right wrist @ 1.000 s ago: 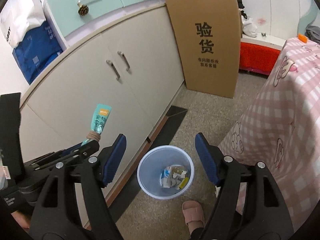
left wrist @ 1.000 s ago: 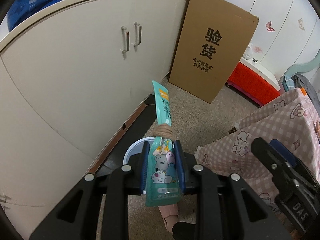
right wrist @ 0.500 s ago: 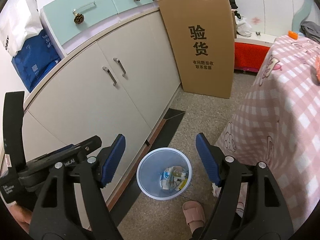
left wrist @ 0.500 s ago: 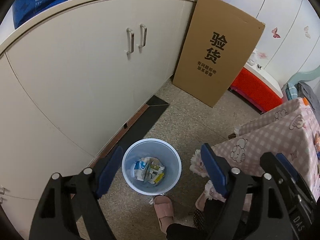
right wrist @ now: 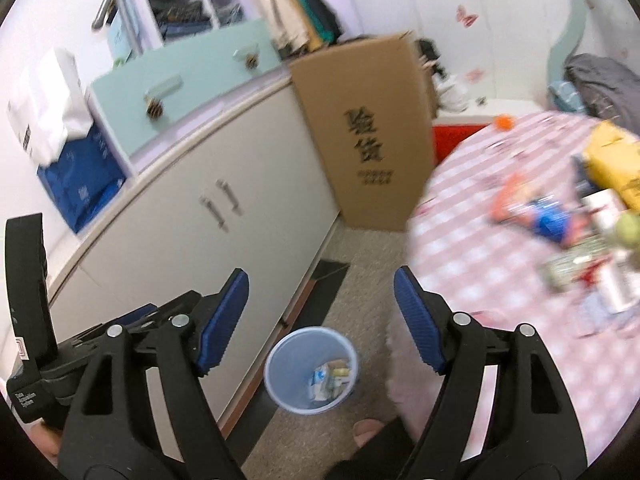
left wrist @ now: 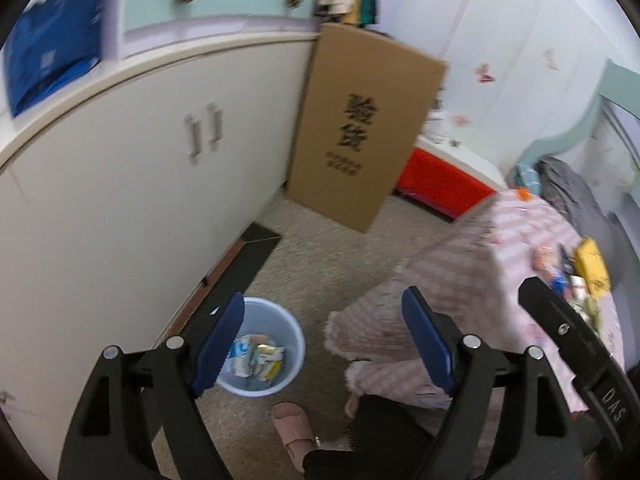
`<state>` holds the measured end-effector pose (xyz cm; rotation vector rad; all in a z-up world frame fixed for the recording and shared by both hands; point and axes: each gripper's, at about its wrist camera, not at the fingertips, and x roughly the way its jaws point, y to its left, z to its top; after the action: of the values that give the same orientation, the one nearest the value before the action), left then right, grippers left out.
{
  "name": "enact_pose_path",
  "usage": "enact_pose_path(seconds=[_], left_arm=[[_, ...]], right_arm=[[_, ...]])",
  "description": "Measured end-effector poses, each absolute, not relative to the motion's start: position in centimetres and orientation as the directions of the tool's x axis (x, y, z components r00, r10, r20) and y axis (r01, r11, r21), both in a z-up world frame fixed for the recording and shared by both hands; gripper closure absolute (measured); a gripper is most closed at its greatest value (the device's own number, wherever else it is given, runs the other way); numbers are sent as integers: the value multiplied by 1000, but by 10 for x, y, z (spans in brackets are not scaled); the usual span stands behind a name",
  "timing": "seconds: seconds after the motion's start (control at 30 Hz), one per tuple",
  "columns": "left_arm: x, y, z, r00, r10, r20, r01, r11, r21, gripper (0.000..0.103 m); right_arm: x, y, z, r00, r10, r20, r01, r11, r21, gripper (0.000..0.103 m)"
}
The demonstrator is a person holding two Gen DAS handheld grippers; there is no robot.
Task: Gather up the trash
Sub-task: 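Grasp a blue-orange snack wrapper with the left tool while the right tool grasps the green leaf toy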
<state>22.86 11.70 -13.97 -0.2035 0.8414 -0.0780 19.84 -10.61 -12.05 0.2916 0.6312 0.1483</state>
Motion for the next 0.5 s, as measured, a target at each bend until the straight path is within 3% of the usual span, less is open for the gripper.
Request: enact_pose_path(seconds=[0.23, 0.33, 0.5], left_arm=[[221, 45, -113, 668, -241, -704, 124, 969, -215, 21], [222, 8, -109, 656, -267, -706, 177, 964, -200, 21], [232, -40, -109, 611, -329, -720, 240, 944, -228, 21]], right_arm=[[154, -220, -100, 848, 16, -530, 174, 936, 307, 25], [141, -273, -110, 824, -71, -562, 302, 894, 330, 24], [149, -331, -137, 789, 15, -615, 348, 813, 466, 24]])
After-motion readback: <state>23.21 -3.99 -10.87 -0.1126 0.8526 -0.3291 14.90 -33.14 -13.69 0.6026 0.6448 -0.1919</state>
